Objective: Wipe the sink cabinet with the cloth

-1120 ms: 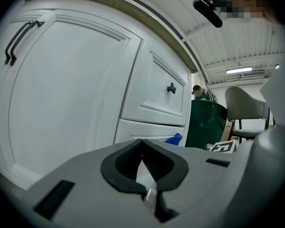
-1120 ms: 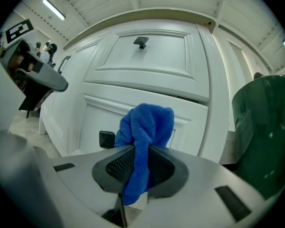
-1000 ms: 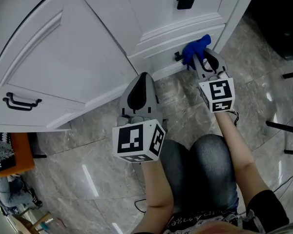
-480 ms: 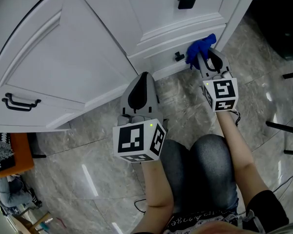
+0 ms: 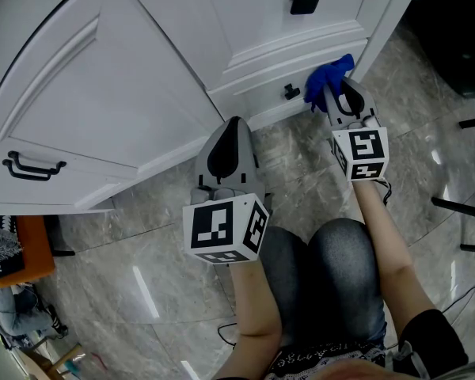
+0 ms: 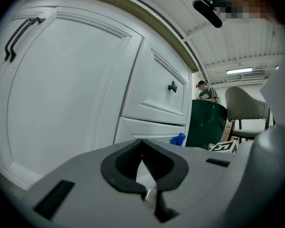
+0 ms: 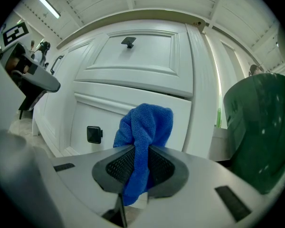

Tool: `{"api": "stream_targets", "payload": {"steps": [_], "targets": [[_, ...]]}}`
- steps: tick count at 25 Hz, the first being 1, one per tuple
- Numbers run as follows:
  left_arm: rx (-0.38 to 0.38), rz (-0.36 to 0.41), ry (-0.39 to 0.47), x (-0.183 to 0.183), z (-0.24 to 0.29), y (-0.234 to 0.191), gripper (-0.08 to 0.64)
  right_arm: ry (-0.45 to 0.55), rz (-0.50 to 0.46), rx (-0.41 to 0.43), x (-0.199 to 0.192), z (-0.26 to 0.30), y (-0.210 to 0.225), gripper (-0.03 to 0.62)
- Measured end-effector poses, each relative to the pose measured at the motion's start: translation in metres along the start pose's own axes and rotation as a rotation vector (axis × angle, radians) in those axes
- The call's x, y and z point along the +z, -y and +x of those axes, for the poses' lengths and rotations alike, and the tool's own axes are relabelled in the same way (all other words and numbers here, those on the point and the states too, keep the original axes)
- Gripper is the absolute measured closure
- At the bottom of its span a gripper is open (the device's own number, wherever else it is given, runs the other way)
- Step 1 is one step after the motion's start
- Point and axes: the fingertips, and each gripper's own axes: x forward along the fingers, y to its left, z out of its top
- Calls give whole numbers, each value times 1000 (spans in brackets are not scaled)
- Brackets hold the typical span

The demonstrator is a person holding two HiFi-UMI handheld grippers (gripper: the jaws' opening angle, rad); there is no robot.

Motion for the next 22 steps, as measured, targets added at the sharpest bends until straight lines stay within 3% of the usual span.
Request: {"api": "stream_targets", "payload": {"steps": [22], "targets": [[2,-6,13,3,-3,-2,555,-15,-14,-56,-4,-7,18,512]]}}
